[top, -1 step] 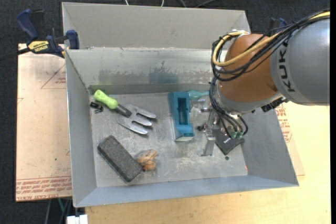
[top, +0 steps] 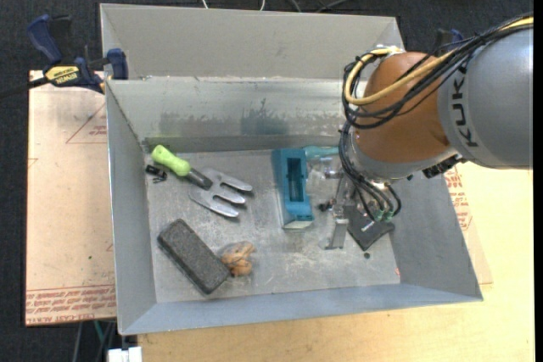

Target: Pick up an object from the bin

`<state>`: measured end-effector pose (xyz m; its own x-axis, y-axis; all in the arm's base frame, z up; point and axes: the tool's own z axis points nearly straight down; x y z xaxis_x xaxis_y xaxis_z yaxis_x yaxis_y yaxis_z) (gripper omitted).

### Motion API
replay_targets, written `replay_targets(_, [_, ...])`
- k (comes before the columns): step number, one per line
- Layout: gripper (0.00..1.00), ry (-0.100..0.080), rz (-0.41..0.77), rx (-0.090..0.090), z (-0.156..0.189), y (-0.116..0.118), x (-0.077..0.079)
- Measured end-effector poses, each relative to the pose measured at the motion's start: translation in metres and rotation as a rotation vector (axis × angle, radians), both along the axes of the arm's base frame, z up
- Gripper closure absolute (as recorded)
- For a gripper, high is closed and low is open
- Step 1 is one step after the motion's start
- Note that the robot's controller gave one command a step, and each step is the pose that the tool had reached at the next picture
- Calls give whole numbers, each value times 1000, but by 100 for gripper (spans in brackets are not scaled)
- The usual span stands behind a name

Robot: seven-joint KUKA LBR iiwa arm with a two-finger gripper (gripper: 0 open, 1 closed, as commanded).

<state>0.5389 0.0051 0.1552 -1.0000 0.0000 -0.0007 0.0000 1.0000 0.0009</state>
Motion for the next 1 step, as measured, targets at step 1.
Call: replay_targets(1, [0,-11,230,-1,-57,-56,68])
